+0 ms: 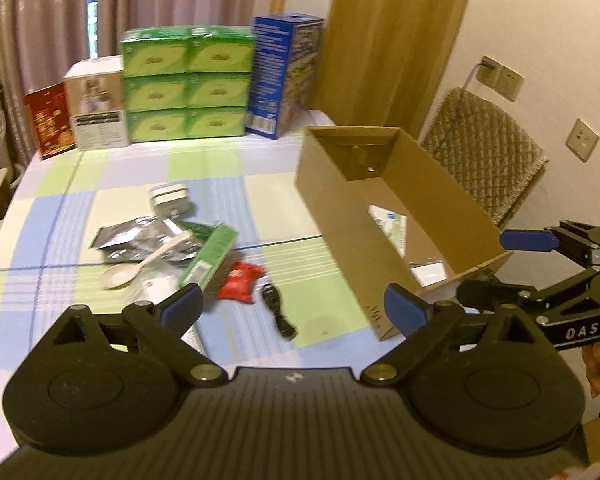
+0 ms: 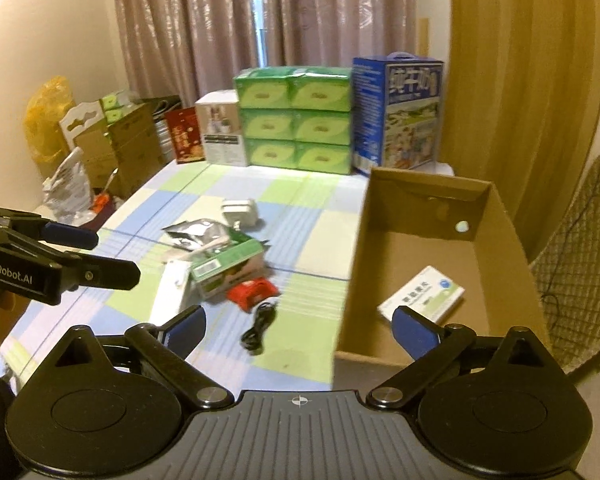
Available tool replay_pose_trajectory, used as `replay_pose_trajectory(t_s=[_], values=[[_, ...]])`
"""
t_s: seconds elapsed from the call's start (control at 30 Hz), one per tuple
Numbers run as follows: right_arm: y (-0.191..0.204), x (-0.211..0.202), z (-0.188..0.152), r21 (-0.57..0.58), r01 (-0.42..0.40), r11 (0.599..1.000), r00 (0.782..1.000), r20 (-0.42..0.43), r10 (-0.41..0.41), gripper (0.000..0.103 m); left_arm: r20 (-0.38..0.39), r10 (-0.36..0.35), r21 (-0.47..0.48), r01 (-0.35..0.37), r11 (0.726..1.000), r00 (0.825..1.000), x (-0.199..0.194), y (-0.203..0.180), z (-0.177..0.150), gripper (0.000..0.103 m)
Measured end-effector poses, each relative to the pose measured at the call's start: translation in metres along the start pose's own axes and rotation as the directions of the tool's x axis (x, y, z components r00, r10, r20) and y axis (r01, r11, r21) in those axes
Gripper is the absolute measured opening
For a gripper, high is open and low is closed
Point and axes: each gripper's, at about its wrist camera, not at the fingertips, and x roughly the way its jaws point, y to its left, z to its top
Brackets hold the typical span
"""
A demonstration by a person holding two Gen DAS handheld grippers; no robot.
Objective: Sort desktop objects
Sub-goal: 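Withdraw both open tools from the cardboard box back over the table, then grasp white cream tube box with left tool while right tool grasps black cable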
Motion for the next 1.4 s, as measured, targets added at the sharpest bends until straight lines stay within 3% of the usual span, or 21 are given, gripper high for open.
replay_pose_trajectory(t_s=[0.53,0.77,1.0,1.4], values=[[0.046,0.036,-0.036,0.013,-0.059,0.998,0.998,-0.03,0.059,0.101,-0.019,0.144,-0.073,-0.145,0.987,0.989,-0.024,0.073,-0.061,0.102],[0.051,0.064,-0.055,0.051,-0.053,0.997,0.998,-0.035,0.055,0.101,-0.051,0.188,-0.111,-0.193,0.975,0.981,-0.018,0.098,-0.092,0.102],[0.047,0.095,-0.056,0.052,-0.05,0.997,0.998,-0.037,0.052,0.1,-0.041,0.202,-0.122,-0.206,0.971,0.979,0.001,0.106,-0.099,0.102],[0.046,0.156,-0.067,-0.008,-0.021,1.0,0.997,-0.079,0.021,0.079,-0.076,0.156,-0.123,-0.164,0.979,0.985,0.068,0.116,-0.103,0.098]])
